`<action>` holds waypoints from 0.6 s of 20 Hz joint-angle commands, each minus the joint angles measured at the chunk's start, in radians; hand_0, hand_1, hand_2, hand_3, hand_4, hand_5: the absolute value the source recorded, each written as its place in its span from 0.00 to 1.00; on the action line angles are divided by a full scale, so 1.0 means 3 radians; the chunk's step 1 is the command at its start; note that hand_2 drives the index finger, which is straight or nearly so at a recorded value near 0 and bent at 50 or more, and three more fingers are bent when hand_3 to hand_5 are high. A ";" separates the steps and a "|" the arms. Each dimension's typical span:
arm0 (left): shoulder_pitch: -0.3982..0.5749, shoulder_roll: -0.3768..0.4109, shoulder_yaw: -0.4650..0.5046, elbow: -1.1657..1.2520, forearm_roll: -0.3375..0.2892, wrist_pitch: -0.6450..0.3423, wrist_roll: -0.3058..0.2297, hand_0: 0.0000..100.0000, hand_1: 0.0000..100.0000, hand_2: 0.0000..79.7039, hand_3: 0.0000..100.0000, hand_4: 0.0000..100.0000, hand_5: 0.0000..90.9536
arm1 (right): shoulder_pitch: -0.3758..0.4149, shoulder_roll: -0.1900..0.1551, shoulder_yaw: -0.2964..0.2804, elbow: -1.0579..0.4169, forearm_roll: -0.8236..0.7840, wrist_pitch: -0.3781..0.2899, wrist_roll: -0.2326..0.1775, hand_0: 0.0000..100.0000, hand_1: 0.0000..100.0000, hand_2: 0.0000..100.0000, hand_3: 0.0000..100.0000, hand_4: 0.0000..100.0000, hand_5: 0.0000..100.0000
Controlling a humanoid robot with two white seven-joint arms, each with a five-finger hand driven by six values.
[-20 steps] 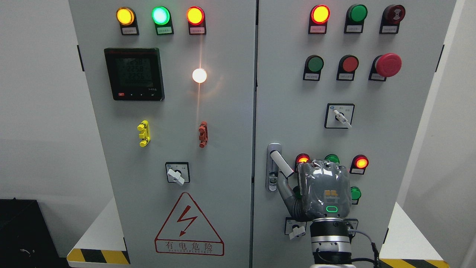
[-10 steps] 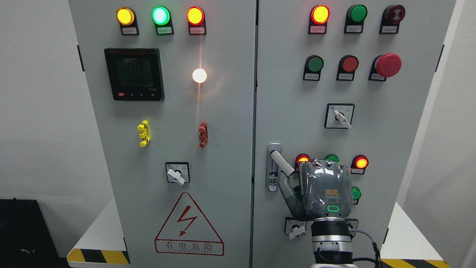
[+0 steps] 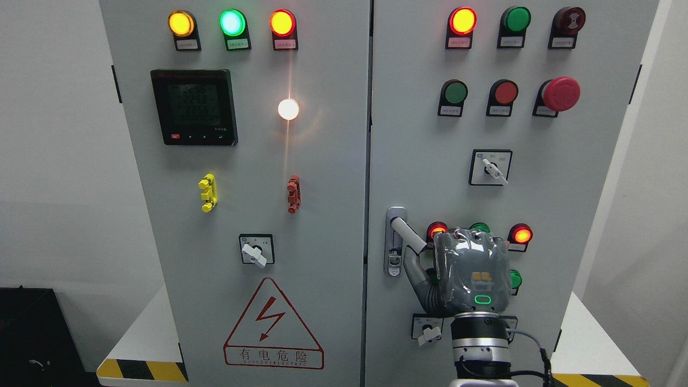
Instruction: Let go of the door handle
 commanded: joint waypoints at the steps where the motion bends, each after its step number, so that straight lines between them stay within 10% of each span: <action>1: 0.0056 0.0000 0.0000 0.0005 0.0003 -0.0003 0.0001 0.12 0.56 0.00 0.00 0.00 0.00 | -0.0008 -0.0003 -0.0005 -0.0010 -0.0005 -0.0004 0.0003 0.54 0.37 0.96 1.00 1.00 1.00; 12: 0.0056 0.0000 0.0000 0.0000 0.0003 -0.0003 0.0001 0.12 0.56 0.00 0.00 0.00 0.00 | -0.0024 -0.0003 -0.0026 -0.0025 -0.0005 -0.0004 0.0003 0.56 0.34 0.96 1.00 1.00 1.00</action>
